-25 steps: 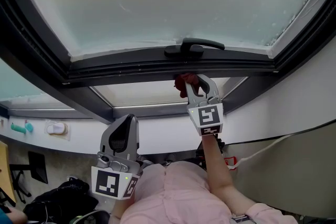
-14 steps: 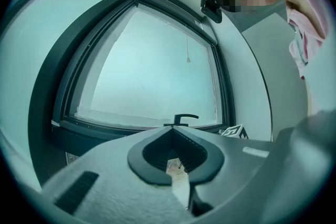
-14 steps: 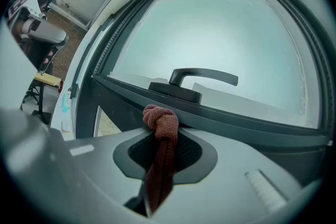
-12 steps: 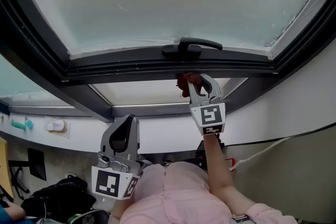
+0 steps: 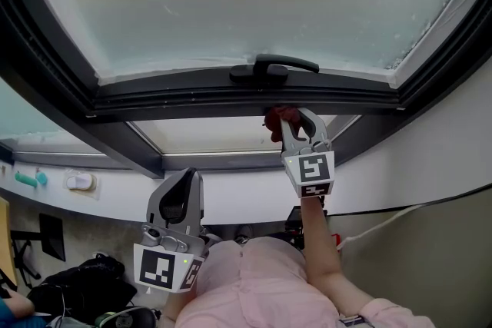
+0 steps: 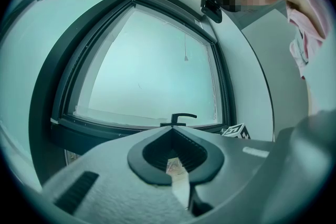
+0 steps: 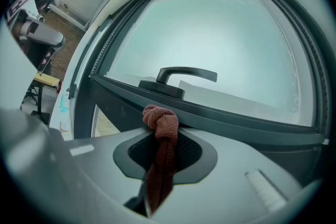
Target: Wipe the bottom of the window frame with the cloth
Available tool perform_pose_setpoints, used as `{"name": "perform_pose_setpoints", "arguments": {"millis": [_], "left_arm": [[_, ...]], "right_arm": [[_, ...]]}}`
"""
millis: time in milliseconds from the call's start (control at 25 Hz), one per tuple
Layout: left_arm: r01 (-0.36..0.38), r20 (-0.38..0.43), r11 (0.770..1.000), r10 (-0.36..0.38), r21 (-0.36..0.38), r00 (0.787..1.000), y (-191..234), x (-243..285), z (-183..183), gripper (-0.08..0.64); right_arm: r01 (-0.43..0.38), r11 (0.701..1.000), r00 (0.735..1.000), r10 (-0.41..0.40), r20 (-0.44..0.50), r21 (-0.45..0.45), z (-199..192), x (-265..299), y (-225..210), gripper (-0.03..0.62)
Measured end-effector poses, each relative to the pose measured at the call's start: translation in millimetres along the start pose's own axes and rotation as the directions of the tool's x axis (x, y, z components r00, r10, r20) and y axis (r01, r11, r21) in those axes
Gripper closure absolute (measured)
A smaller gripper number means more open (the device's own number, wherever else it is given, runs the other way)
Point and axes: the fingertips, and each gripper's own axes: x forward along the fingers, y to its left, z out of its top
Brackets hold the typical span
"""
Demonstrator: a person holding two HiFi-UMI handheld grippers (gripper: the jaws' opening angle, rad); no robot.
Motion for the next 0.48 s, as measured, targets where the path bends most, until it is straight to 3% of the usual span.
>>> {"name": "perform_pose_setpoints", "arguments": {"millis": [480], "left_arm": [[-0.001, 0.005, 1.0, 0.001, 0.006, 1.0, -13.9, 9.4, -0.7, 0.561]], "right_arm": [[0.032, 0.999, 0.999, -0.032, -0.007, 0.006, -7.1, -12.3, -28.0, 0.526]]}}
